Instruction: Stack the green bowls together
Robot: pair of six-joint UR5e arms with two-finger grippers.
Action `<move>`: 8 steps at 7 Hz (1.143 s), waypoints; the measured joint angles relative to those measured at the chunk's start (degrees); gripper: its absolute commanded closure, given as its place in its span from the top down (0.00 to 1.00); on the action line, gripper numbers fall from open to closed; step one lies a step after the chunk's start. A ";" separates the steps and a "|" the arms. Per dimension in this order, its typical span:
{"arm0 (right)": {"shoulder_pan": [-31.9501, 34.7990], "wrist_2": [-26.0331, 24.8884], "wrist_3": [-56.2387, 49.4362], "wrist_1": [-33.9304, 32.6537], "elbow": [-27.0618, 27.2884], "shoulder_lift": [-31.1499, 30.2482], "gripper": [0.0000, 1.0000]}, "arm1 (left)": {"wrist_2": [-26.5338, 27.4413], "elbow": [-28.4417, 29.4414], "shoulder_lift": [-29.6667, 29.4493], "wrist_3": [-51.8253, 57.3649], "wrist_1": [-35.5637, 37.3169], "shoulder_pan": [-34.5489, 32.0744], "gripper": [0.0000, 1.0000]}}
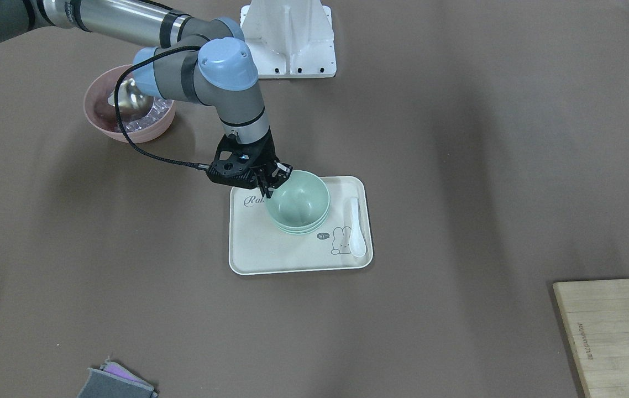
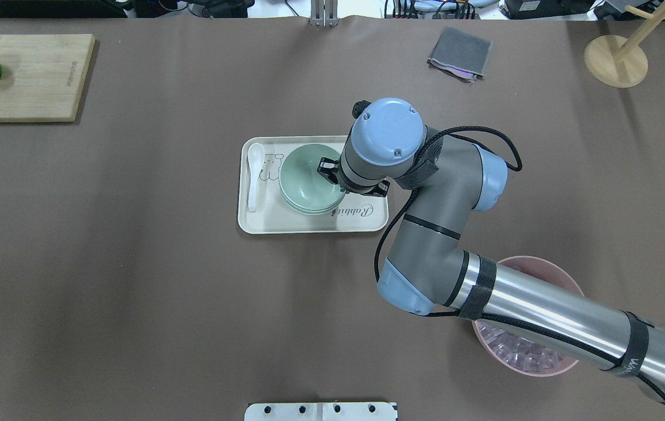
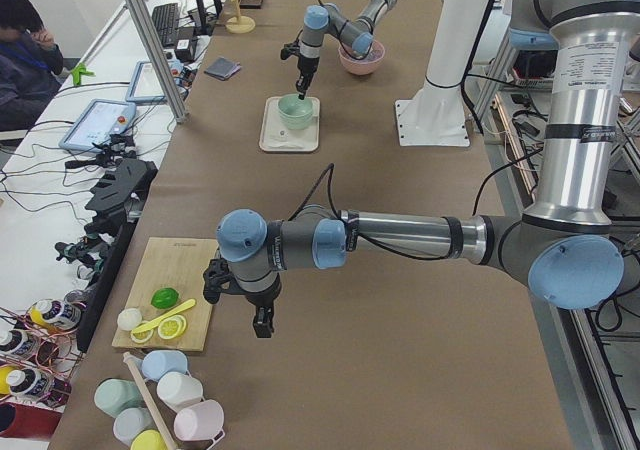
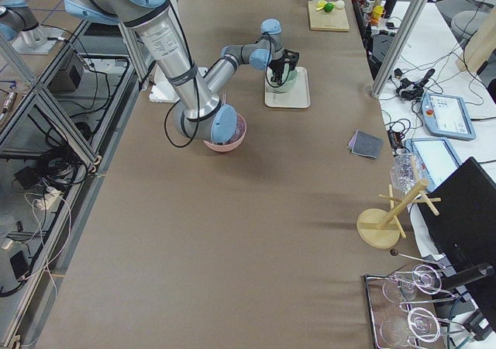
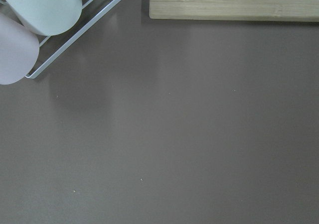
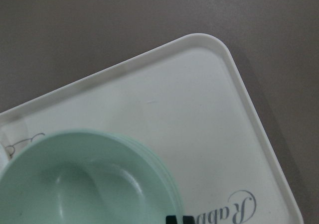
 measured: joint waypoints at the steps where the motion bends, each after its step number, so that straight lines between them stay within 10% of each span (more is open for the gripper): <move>1: -0.03 0.00 -0.07 0.08 -0.01 0.01 1.00 | 0.00 0.00 0.00 0.00 0.01 0.00 0.99; 8: 3.69 2.71 -8.78 -4.52 2.21 -1.54 1.00 | -0.24 -0.07 0.93 -0.37 -0.74 0.06 0.99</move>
